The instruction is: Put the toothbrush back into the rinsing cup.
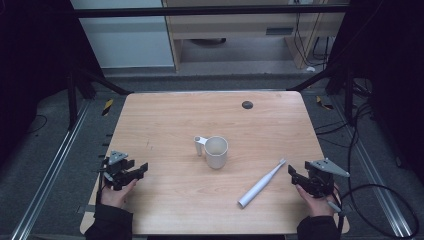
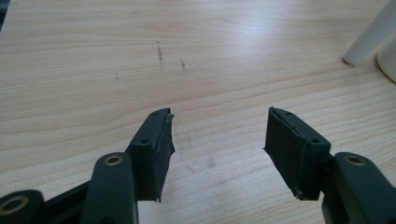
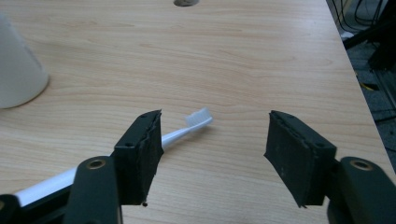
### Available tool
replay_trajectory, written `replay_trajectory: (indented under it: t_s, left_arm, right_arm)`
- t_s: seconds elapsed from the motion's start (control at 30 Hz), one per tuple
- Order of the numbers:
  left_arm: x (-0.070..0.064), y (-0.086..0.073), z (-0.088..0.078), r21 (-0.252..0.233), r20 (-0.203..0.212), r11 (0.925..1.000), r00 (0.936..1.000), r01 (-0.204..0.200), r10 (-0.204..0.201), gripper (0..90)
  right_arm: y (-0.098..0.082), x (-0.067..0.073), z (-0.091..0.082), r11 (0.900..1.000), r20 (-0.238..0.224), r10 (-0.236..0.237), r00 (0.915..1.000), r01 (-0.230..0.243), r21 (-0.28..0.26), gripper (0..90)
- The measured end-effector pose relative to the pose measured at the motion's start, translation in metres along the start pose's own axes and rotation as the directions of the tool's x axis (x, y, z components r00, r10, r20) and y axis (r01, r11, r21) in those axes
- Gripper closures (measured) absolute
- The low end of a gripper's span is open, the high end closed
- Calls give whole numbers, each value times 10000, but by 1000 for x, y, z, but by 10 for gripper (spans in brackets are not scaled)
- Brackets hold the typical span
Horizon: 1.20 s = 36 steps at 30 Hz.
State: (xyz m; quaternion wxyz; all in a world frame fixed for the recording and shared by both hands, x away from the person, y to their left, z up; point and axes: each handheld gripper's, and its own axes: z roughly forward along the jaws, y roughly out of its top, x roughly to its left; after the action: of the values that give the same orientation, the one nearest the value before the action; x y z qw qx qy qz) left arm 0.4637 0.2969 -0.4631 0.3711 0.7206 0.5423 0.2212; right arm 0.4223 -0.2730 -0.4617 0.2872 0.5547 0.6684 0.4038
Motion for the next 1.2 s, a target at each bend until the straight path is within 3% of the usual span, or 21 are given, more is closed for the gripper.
replay_trajectory:
  t_s: [0.43, 0.57, 0.77, 0.9, 1.2]
  left_arm:
    - [-3, -1, 1, 211, 20, 9996, 9998, -202, 202, 426]
    - [-3, -1, 2, 263, 34, 9994, 9997, -237, 236, 427]
    - [-4, -2, 2, 297, 87, 9991, 9995, -300, 298, 427]
    - [-6, -2, 4, 348, 115, 9984, 9990, -442, 438, 427]
    - [-8, -2, 5, 397, 162, 9980, 9987, -497, 491, 429]
  right_arm:
    - [1, 15, -2, 9975, -784, -677, 9946, 691, 148, 462]
    - [2, 19, -3, 9953, -810, -936, 9923, 952, 168, 501]
    - [1, 24, -2, 9918, -1136, -1048, 9880, 1122, 612, 561]
    - [0, 27, -1, 9897, -1132, -1257, 9856, 1325, 547, 610]
    - [1, 33, 2, 9891, -948, -1180, 9885, 1255, 776, 727]
